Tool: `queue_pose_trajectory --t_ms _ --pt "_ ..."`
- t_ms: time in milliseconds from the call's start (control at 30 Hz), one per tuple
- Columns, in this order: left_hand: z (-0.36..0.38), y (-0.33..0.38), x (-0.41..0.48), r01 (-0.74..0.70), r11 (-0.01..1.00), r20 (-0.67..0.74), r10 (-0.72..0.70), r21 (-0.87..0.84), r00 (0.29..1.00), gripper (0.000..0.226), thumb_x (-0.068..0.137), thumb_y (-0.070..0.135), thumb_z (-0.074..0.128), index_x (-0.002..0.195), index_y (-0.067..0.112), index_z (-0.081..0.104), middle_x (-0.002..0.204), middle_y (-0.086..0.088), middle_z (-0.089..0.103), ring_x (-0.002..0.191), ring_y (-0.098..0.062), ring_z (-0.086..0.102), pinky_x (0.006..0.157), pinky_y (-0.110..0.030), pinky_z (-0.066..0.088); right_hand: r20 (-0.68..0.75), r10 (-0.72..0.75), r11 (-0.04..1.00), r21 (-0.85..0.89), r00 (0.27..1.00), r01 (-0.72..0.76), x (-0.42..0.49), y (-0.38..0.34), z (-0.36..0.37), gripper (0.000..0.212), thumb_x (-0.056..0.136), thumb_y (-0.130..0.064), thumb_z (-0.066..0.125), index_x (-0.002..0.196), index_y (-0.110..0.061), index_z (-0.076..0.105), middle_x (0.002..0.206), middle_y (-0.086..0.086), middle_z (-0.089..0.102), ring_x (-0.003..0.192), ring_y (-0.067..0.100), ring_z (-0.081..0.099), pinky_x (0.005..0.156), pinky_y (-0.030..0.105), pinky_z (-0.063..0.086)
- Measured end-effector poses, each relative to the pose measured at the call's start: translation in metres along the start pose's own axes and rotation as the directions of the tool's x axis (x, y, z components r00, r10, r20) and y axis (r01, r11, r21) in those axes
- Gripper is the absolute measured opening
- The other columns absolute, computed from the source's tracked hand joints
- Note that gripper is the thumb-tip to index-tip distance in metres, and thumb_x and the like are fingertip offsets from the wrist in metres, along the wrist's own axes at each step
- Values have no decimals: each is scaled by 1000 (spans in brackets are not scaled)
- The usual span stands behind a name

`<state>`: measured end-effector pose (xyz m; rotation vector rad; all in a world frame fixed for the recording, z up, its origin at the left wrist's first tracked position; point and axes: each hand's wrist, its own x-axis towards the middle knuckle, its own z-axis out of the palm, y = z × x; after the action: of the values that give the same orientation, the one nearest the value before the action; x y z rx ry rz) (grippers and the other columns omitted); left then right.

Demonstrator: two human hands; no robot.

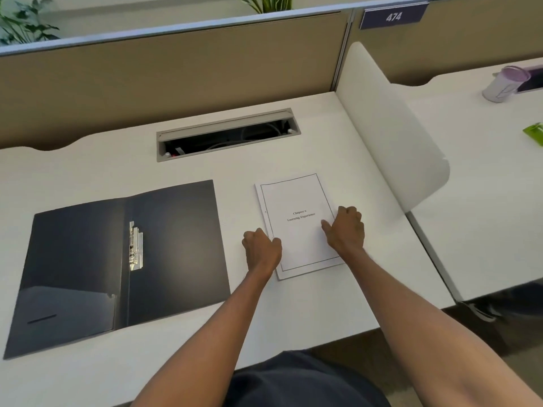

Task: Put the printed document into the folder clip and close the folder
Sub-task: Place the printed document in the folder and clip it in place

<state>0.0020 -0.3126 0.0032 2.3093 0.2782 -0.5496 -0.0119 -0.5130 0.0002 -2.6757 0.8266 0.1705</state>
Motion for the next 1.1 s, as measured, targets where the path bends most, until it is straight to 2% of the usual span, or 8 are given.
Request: queue_pose_trajectory --t_ms 200,433,500,567,667,767,933,1100 --pt "17 22 -2 35 999 -33 -36 -10 999 30 95 20 55 118 0 52 137 -15 42 130 -31 41 86 -37 43 75 22 996 87 997 -28 1 5 3 61 93 -45 64 130 0 49 134 17 45 126 33 45 97 44 48" --pt "18 37 11 279 920 -16 -295 -274 955 47 91 19 58 130 -2 44 141 -22 45 127 -39 47 104 -52 50 127 -23 997 -74 992 33 -1 4 1 71 84 -51 74 127 -2 46 132 15 44 120 30 46 93 36 50" --pt "17 37 17 309 883 22 -322 -353 946 47 89 16 54 128 -8 47 142 -27 48 108 -38 56 83 -40 56 114 -41 992 -112 993 54 -3 4 3 70 84 -52 72 127 -3 46 131 14 44 119 29 46 91 35 49" --pt "17 32 22 314 863 58 -318 -395 946 45 88 12 51 125 -13 48 142 -30 49 95 -43 55 57 -24 35 109 -49 989 -131 993 63 -4 4 4 71 85 -53 71 127 -3 45 131 14 44 119 28 46 91 34 48" --pt "14 28 25 279 839 89 -269 -467 959 7 85 6 45 82 2 51 93 -23 50 75 -39 44 56 -27 20 113 -50 988 -138 992 66 -4 3 3 73 85 -53 71 129 -1 44 132 14 44 120 28 46 91 34 49" --pt "6 23 27 257 822 126 -225 -508 966 31 83 -2 40 70 23 26 73 -2 26 72 -22 15 64 -35 13 121 -52 985 -160 991 71 -4 1 2 77 87 -54 69 134 1 42 133 14 43 121 28 46 92 34 49" --pt "-4 0 34 300 759 193 -229 -578 954 18 92 -10 59 78 1 62 84 -16 63 71 -30 58 72 -40 57 121 -50 978 -196 991 73 -6 -1 4 85 90 -55 65 143 5 33 137 15 42 125 27 44 94 33 48" --pt "-10 -6 33 302 697 233 -194 -650 953 6 93 -9 65 90 -4 68 89 -18 74 70 -28 73 55 -31 62 116 -64 970 -225 991 89 -6 -1 5 88 91 -56 61 145 7 30 138 15 41 125 27 44 93 32 49"
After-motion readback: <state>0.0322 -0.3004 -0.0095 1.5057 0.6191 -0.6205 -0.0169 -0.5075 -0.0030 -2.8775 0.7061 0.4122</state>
